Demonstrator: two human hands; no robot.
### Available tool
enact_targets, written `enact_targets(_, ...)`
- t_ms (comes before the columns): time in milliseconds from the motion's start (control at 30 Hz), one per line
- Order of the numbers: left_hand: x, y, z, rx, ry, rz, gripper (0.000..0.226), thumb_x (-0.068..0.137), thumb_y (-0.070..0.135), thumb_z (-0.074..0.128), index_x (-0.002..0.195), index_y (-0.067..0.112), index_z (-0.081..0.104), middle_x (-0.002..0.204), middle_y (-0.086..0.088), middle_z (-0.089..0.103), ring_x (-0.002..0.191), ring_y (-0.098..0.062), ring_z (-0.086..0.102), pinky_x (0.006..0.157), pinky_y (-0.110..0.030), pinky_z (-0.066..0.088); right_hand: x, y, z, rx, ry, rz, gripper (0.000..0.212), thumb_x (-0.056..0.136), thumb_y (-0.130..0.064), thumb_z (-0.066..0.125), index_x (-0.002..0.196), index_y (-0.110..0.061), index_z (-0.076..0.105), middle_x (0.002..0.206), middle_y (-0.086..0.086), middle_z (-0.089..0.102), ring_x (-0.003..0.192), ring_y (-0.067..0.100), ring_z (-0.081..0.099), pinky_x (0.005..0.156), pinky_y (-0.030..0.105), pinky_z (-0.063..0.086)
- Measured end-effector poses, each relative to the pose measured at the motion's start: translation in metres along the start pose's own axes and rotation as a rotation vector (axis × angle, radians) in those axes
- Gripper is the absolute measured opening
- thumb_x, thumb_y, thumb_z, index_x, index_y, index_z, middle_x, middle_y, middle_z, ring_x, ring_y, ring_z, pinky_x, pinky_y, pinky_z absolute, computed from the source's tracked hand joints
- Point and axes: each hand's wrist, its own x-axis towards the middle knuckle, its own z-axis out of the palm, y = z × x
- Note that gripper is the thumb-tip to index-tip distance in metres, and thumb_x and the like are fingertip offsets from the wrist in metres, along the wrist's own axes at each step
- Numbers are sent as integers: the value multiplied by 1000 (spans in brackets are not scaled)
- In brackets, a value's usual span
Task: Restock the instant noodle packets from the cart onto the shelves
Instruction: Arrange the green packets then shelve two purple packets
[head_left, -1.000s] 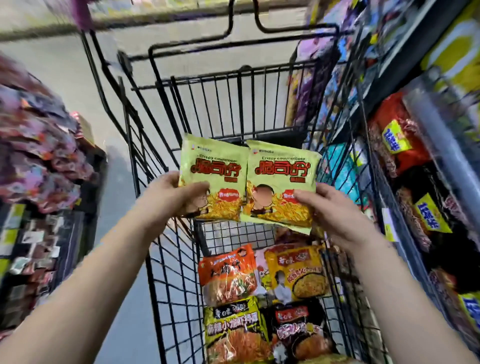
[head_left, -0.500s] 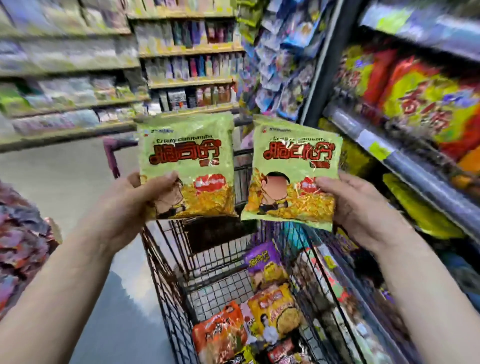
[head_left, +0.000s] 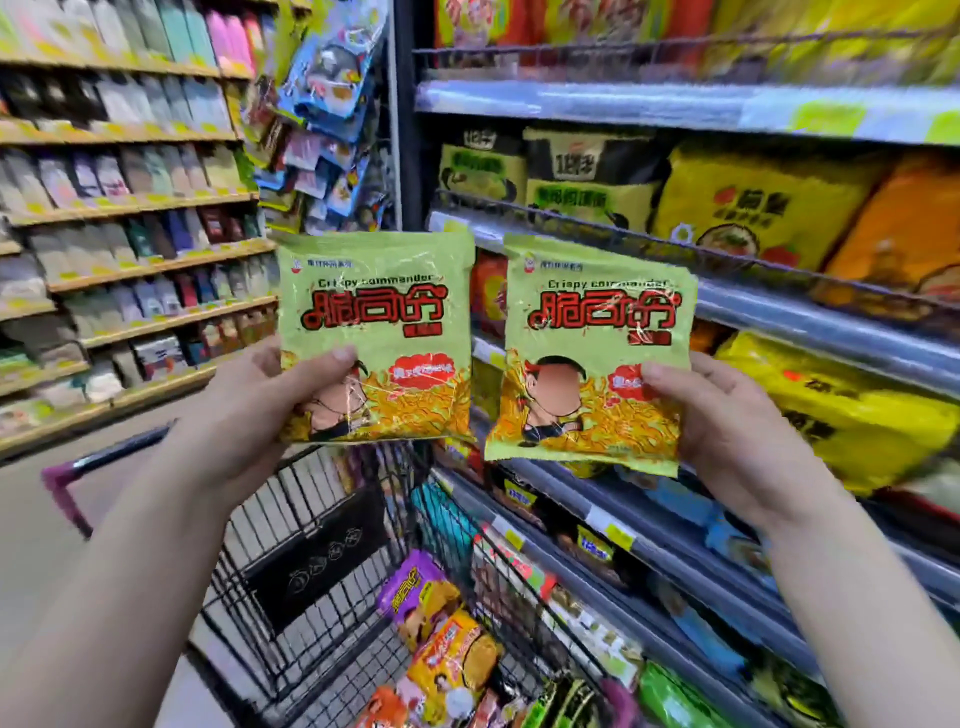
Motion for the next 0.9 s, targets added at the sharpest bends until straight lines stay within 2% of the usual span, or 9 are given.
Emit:
enact_targets(167,-40,11,98,-42,-92,28,5,73,16,70,74,15,65,57,7,72,52,-4,69,49,-16,54,-97,-46,-80,-10,194,-99,23,74,-14,66,95,-13,75,91,5,80,72,15,76,61,31,64)
enact_targets(233,-60,10,137,-61,-219,20,22,62,30,86,75,14,76,68,1,76,57,-8,72,52,-18,56,-143,-63,-115,-17,257,-133,20,75,-15,67,91,-14,79,94,7,80,75,17,76,67,34,65)
enact_targets(300,-87,9,183,-41,-309,22,65,38,40,98,90,11,71,76,-2,78,60,-10,73,54,-19,57,-194,-80,-153,-25,320,-166,19,75,-16,67,90,-14,80,93,7,80,74,16,76,64,32,64)
enact_targets(400,-131,0,255,-77,-391,18,58,39,31,89,88,11,67,72,-2,77,54,-6,70,49,-16,54,-267,-108,-208,-81,412,-190,24,72,-22,72,93,-15,80,95,7,80,76,17,75,74,36,61)
enact_targets(500,-175,-11,328,-112,-500,-21,34,58,25,82,88,9,76,97,-12,77,66,-12,75,55,-24,60,-338,-140,-259,-119,497,-207,24,75,-22,71,96,-15,80,99,7,79,79,18,75,79,38,61)
enact_targets(600,-221,-14,397,-88,-546,-32,64,49,23,91,103,4,63,85,-6,79,61,-9,72,56,-24,58,-408,-164,-301,-143,574,-238,28,76,-20,70,102,-13,76,98,7,79,77,17,76,74,36,63)
enact_targets(733,-288,-7,472,-105,-671,-22,89,16,52,98,88,16,60,66,0,75,53,-7,68,47,-16,54,-495,-184,-339,-162,696,-287,25,76,-20,70,100,-15,78,103,8,79,83,18,75,76,36,63)
enact_targets(767,-303,-6,489,-117,-705,-9,89,18,53,97,89,16,60,66,2,74,53,-6,68,47,-17,54,-516,-188,-346,-167,734,-292,28,76,-21,70,104,-15,76,104,7,79,84,18,75,76,36,63)
enact_targets(900,-353,-2,554,-189,-875,-48,40,62,29,79,96,12,66,71,1,76,55,-6,68,51,-17,55,-592,-200,-368,-178,866,-332,41,76,-25,70,114,-10,71,102,7,79,87,20,76,70,33,63)
